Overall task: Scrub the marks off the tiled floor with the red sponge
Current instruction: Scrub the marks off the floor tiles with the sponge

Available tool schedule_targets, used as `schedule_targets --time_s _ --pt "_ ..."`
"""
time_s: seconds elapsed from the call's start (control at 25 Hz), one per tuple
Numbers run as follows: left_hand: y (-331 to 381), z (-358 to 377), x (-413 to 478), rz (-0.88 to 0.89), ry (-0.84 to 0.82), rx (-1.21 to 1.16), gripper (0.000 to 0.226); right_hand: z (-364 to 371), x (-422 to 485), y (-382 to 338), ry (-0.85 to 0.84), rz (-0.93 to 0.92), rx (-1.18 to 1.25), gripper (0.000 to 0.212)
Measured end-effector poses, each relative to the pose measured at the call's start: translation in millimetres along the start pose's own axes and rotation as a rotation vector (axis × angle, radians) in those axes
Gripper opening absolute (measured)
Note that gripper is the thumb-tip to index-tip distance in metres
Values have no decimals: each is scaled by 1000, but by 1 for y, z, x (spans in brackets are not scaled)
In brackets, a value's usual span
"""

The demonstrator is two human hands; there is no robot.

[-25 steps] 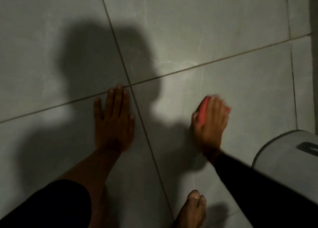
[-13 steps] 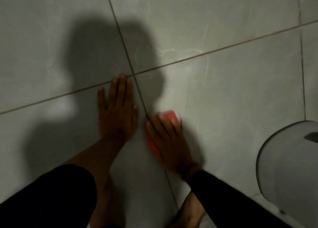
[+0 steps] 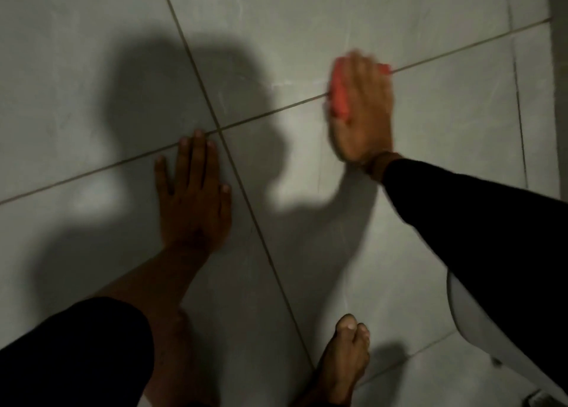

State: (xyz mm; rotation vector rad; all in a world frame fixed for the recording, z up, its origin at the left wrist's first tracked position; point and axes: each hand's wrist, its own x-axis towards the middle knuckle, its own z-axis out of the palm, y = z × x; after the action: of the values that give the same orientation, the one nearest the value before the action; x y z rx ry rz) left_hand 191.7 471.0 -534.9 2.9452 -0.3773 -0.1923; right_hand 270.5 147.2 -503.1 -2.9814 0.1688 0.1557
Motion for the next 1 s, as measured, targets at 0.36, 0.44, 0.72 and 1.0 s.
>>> schedule_targets --time_s 0.36,0.44,0.72,1.0 --pt "1 -9 0 -8 -54 6 77 26 -149 -125 -143 -400 70 63" --pt "0 -10 1 -3 -58 6 77 27 -155 -70 -86 -302 -3 61" --pt "-3 -5 1 18 -51 24 78 36 -210 -103 -30 161 75 67" --pt "9 -30 4 -18 -181 79 78 -3 -256 -33 -188 776 277 68"
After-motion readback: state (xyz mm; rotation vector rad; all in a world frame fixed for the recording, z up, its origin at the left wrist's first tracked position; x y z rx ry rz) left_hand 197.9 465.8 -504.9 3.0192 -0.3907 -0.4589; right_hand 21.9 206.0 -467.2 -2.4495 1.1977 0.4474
